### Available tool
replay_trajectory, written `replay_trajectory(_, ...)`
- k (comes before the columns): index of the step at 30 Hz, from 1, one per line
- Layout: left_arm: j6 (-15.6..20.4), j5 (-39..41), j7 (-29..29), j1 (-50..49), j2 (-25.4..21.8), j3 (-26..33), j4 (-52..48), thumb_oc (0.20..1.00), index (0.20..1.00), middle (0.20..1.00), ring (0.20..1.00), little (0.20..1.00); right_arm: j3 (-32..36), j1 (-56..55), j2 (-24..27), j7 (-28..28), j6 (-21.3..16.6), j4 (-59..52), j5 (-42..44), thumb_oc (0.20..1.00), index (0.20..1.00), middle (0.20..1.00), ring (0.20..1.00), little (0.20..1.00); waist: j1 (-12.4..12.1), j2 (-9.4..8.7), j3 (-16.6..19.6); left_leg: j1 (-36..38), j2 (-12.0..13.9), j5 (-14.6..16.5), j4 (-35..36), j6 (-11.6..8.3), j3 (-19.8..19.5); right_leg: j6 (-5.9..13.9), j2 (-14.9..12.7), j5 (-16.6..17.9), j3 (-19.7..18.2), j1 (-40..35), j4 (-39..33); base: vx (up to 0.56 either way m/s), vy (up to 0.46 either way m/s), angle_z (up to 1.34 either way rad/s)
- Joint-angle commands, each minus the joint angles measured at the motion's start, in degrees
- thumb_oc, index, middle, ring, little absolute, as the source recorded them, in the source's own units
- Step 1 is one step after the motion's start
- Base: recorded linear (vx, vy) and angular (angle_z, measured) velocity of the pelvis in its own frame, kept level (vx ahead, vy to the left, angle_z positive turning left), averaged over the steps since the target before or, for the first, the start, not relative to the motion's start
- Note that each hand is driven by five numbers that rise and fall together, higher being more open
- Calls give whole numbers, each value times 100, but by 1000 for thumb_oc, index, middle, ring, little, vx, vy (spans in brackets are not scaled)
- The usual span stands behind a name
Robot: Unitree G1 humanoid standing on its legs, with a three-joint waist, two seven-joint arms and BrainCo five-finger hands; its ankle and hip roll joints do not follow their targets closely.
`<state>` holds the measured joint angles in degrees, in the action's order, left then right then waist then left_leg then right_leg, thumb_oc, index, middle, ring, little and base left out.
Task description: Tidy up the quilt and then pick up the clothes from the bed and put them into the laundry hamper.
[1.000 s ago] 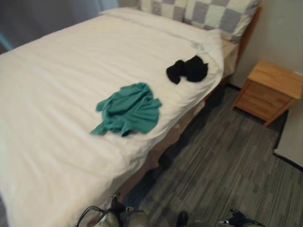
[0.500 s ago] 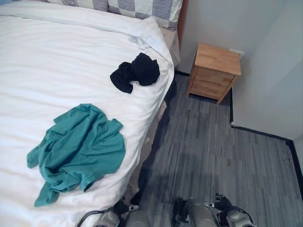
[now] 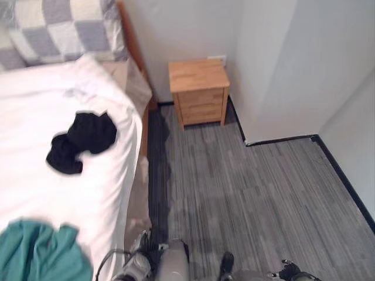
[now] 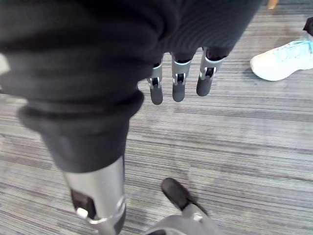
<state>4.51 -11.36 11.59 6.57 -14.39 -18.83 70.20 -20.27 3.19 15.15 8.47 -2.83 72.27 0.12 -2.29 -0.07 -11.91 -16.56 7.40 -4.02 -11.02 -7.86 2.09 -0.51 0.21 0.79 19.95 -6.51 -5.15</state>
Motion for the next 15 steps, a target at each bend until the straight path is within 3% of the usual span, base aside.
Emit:
replay_trajectory(1, -35, 91, 126, 341, 52, -143, 78, 1000, 1000, 1000, 1000, 1000, 206, 175, 91, 27, -112, -167, -70, 1000, 1000, 1000, 1000, 1000, -337, -102, -239, 537, -120, -91, 1193, 151, 308, 672, -305, -909, -278, -306, 15, 543, 200, -9)
replay_trajectory(2, -53, 43, 105, 311, 57, -157, 98, 1000, 1000, 1000, 1000, 1000, 187, 163, 88, 45, -118, -172, -106, 1000, 1000, 1000, 1000, 1000, -370, -114, -241, 449, -95, -161, 1325, 159, 488, 686, -308, -993, -247, -464, 15, 342, 126, 14)
replay_trajectory(5, -113, -91, 17, 162, 42, -151, 209, 1000, 1000, 1000, 1000, 1000, 174, 77, 56, 6, -89, -177, -224, 1000, 1000, 1000, 1000, 1000, -452, -159, -127, 566, -188, -336, 1459, 253, 504, 734, -284, -1087, -278, -775, 118, 557, 215, 44)
replay_trajectory(6, -160, -116, -23, 99, -5, -102, 277, 1000, 1000, 1000, 1000, 1000, 173, 47, 14, -60, -59, -150, -297, 1000, 1000, 1000, 1000, 1000, -541, -228, -72, 662, -329, -266, 1392, 388, 408, 790, -373, -1141, -324, -717, 696, 552, 323, 49)
replay_trajectory(7, -172, -94, -54, 113, 7, -76, 360, 1000, 1000, 1000, 1000, 1000, 206, 58, -38, -35, -59, -145, -374, 1000, 1000, 1000, 1000, 1000, -482, -293, -146, 952, -570, -52, 1317, 603, 407, 1187, -817, -647, -259, -258, 2364, 546, 324, 44)
replay_trajectory(8, -172, -94, -54, 115, 9, -76, 361, 1000, 1000, 1000, 1000, 1000, 207, 59, -36, -35, -59, -145, -375, 1000, 1000, 1000, 1000, 1000, -485, -285, -132, 930, -560, -54, 1311, 604, 408, 1185, -808, -638, -262, -238, 2363, 674, 485, 23)
replay_trajectory(9, -215, -102, -47, 150, -62, -131, 365, 1000, 1000, 1000, 1000, 1000, 223, 155, -27, -14, -30, -193, -396, 1000, 1000, 1000, 1000, 1000, -307, -166, -286, 1436, -658, 110, 1470, 786, 387, 1271, -1089, 117, -445, 555, 3920, 484, 326, 26)
replay_trajectory(10, -222, -93, -29, 169, -114, -134, 345, 1000, 1000, 1000, 1000, 1000, 246, 214, -6, 17, -41, -272, -368, 1000, 1000, 1000, 1000, 1000, -215, -74, -325, 1644, -616, 195, 1573, 829, 309, 1243, -1125, 147, -463, 904, 4360, 487, 324, 47)
replay_trajectory(13, -176, -31, 40, 198, -200, -159, 242, 1000, 1000, 1000, 1000, 1000, 284, 248, 9, 77, -78, -457, -261, 1000, 1000, 1000, 1000, 1000, -26, 31, -396, 2058, -582, 445, 1602, 792, 68, 1076, -1130, -173, -179, 1482, 3817, 622, 67, 70)
replay_trajectory(15, -107, 9, 55, 249, -209, -191, 140, 1000, 1000, 1000, 1000, 1000, 334, 254, 23, 94, -70, -456, -180, 1000, 1000, 1000, 1000, 1000, 75, 25, -362, 2264, -585, 678, 1602, 704, -178, 1003, -1143, -200, -148, 1558, 2252, 596, -185, 73)
